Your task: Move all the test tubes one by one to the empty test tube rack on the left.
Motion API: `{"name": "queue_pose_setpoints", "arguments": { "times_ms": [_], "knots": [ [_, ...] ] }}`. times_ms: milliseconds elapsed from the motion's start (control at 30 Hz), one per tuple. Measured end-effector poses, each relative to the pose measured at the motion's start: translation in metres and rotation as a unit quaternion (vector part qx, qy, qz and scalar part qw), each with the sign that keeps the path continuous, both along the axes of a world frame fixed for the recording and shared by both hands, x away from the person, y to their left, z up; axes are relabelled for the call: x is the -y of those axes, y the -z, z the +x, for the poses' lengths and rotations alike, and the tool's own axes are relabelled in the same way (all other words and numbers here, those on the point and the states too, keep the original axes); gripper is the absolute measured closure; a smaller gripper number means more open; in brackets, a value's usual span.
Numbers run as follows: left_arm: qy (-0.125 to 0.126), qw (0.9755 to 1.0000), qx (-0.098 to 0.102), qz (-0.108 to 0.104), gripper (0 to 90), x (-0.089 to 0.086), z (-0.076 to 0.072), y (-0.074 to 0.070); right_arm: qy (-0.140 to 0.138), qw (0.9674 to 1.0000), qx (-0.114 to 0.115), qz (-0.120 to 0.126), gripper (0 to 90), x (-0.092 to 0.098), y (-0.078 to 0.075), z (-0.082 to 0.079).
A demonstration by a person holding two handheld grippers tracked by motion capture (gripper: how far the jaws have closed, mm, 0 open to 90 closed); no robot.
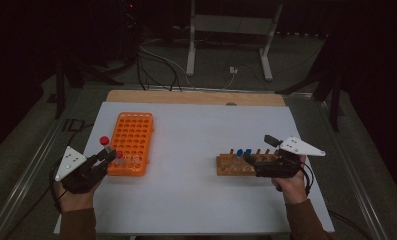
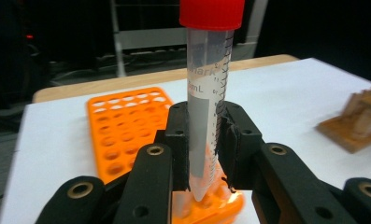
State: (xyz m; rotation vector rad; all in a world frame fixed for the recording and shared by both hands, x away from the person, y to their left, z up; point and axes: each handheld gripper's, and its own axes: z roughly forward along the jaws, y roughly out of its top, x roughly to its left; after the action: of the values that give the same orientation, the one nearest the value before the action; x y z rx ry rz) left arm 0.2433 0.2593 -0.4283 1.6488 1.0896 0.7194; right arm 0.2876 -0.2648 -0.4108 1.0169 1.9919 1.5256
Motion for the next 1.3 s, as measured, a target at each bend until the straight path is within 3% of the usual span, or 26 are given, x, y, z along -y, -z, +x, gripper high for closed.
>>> {"name": "queue_pose_setpoints", "arguments": {
  "times_ms": [200,367,800,1000,1300],
  "knots": [
    [-0.032,0.9994,-0.007,0.013,75.4,-0.005,0.01,0.015,0.0,1.0,0.0,0.001,0.2,0.0,0.0,0.0],
    [-0.043,0.9987,-0.021,0.021,75.5,-0.006,0.019,0.028,0.0,1.0,0.002,0.002,0.1,0.001,0.0,0.0],
    [-0.029,0.997,-0.062,0.036,75.5,-0.004,0.02,0.047,-0.003,1.0,0.003,0.003,0.2,0.0,0.0,-0.001],
    [-0.024,0.9937,-0.089,0.064,75.6,-0.001,0.021,0.054,-0.002,1.0,0.002,0.003,0.2,0.001,0.0,0.0],
    [-0.026,0.9897,-0.115,0.081,75.7,0.001,0.026,0.061,0.0,1.0,0.003,0.005,0.2,0.003,-0.001,0.0]
  ]
}}
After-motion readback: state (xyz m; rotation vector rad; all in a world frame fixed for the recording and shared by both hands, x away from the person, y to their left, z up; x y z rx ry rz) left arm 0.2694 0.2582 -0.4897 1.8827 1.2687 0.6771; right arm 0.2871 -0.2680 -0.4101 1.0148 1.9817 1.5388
